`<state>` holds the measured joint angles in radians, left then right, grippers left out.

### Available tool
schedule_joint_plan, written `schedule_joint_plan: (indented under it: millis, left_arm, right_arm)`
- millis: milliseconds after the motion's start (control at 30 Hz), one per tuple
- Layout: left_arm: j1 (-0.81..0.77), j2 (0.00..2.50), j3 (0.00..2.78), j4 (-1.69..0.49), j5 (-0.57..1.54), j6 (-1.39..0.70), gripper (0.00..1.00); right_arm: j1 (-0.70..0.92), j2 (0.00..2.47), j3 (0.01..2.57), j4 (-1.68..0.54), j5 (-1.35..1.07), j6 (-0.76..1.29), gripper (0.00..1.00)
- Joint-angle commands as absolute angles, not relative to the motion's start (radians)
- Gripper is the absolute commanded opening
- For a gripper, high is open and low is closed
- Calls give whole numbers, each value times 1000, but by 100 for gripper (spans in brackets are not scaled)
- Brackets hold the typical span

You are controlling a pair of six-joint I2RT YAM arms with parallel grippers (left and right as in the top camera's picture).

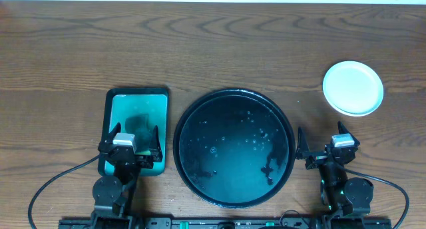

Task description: Clean dirty plates on tray and stack at the side

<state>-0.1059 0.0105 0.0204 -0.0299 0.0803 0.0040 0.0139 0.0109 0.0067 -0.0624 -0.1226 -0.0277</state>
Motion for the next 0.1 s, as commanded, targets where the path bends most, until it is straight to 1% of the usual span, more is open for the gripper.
schedule_joint_plan:
  millis: [0, 67]
  left_arm:
    - [-101, 4, 4, -65, 105, 3, 96]
    - [-101, 4, 4, -65, 105, 3, 97]
  right_arm:
    - [7, 6, 6, -67, -121, -39, 99]
    - [7, 6, 6, -67, -121, -39, 99]
